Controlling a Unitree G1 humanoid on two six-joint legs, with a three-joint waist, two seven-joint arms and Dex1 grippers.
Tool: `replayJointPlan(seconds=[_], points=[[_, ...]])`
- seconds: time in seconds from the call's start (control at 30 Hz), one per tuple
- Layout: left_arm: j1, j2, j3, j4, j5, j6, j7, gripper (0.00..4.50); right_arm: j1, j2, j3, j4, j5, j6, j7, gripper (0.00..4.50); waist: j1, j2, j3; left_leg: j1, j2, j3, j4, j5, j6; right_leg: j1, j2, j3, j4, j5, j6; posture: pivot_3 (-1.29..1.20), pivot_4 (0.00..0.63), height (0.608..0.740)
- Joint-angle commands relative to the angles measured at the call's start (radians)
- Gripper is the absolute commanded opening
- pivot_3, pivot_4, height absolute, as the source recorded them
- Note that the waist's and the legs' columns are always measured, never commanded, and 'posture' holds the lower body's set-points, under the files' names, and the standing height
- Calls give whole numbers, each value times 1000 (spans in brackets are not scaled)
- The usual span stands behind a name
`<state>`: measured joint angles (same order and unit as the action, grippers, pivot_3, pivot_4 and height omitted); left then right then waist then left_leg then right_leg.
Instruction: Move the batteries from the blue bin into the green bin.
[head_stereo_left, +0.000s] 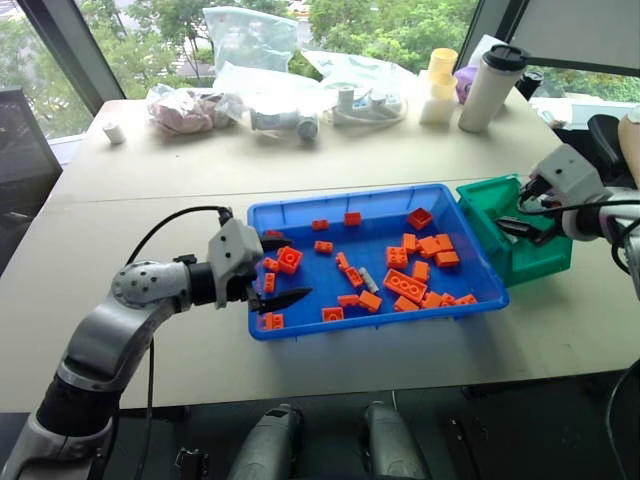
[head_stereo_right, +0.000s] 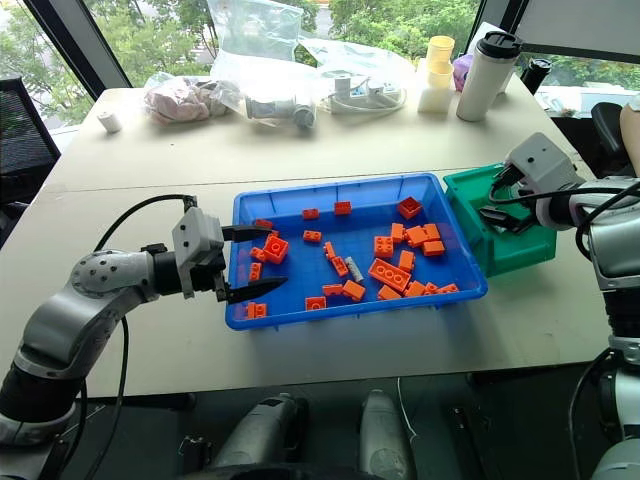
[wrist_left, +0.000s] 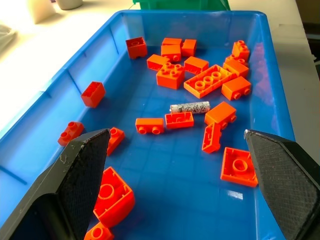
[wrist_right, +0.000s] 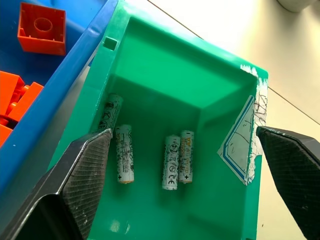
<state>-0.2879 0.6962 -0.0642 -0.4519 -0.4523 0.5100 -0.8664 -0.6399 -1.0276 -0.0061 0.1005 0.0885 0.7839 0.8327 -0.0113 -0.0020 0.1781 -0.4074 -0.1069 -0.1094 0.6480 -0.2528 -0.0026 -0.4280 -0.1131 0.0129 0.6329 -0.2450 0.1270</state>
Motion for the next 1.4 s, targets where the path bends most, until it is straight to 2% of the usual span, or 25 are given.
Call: replayJointPlan(seconds=[0.03,0.27,0.4,0.63,0.93,1.03,1.27,1.4], points=[[-3,9,22,-27,-1,-9,0,4500,-67,38,-29,-198,118,65,68,4480,-5,0,0,0,0,0,0,0,0,0,0,0,0,0,0,0,150,740],[-6,10,28,-37,-4,4,5,4500,-36,143,69,-394,214,173,83,4480,12,0,0,0,0,-1,0,-1,2,1,0,0,0,0,0,0,150,740],[14,17,40,-61,-7,13,14,4500,51,247,204,-444,221,197,45,4480,22,-2,-1,0,0,-1,1,-1,1,1,0,0,-1,0,1,0,150,740],[32,19,46,-85,-7,29,33,4500,89,269,321,-399,137,111,13,4480,23,-2,-1,0,-1,-1,1,1,-1,0,0,0,0,0,1,0,150,740],[37,22,50,-97,-7,40,46,4500,79,305,349,-335,95,88,1,4480,22,-2,-1,0,0,-1,1,1,-2,0,0,0,0,0,1,0,150,740],[41,22,52,-102,-6,43,48,4500,83,311,358,-326,82,83,-1,3682,22,-2,-1,0,0,-1,1,1,-2,0,0,0,0,0,1,0,150,740],[38,20,51,-96,0,37,48,4500,78,291,349,-372,75,95,12,96,22,-2,-1,0,0,-1,1,1,-2,0,0,0,0,0,1,0,150,740],[32,16,51,-92,-3,35,47,4500,24,263,273,-407,87,126,4,26,22,-1,-1,0,-1,-1,1,1,-2,0,0,0,0,0,1,0,150,740]])
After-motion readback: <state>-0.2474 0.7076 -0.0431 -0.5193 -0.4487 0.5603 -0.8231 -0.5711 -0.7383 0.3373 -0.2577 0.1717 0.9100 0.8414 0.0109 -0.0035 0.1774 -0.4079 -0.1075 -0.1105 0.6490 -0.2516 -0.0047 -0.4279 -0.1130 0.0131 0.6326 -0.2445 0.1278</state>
